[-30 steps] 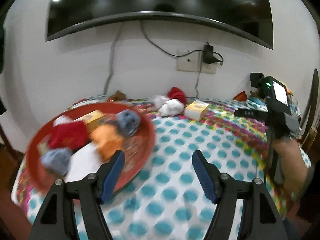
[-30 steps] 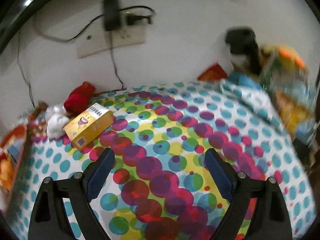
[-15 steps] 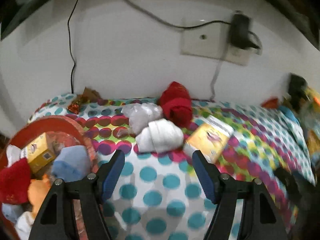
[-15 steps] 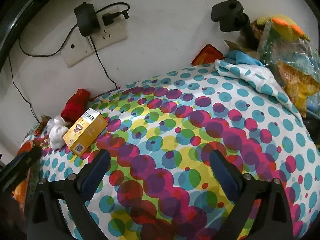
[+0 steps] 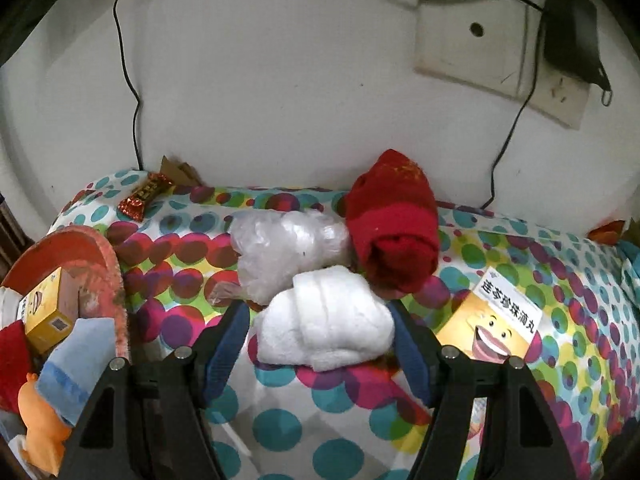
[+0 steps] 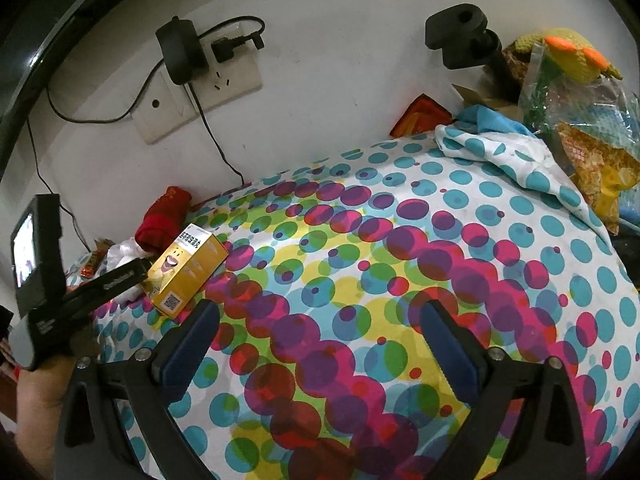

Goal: Organize objects
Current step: 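Grasp the rolled white sock with the left gripper, then carry the rolled white sock with the left gripper over the tray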

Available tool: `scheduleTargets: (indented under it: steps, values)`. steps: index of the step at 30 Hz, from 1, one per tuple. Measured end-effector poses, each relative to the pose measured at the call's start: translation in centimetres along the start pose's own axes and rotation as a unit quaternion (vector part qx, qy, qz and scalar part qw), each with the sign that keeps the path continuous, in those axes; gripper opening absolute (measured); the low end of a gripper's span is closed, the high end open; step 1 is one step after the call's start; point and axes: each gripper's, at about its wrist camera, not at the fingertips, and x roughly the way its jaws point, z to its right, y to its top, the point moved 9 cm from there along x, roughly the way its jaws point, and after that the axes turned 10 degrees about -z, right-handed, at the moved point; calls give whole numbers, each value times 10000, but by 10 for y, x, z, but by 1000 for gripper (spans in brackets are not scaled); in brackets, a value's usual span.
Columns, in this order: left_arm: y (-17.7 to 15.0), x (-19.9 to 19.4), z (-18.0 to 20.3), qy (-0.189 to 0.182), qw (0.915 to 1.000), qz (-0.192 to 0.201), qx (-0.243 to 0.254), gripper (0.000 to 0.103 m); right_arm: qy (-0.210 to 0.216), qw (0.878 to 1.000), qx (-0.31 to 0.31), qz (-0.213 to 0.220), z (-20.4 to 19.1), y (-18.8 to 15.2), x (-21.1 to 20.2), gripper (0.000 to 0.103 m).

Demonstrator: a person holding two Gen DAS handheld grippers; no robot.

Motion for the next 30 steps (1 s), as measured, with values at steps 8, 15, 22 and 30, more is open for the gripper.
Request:
scheduleTargets:
  steps: [8, 15, 22, 30]
  values:
    - [0, 3, 2, -91, 9999, -78, -26, 58, 3, 10000, -24, -16, -4, -1, 1, 101]
    - [-2, -1, 4, -142, 9999, -55, 6, 52, 0, 10000, -16, -10, -4, -2, 0, 101]
    - [-9, -12, 7, -194, 9997, 20, 110, 49, -14, 10000, -9, -37, -1, -2, 0, 101]
    - [-15, -43, 6, -257, 9992, 224, 222, 48, -39, 10000, -2, -79, 2, -2, 2, 102]
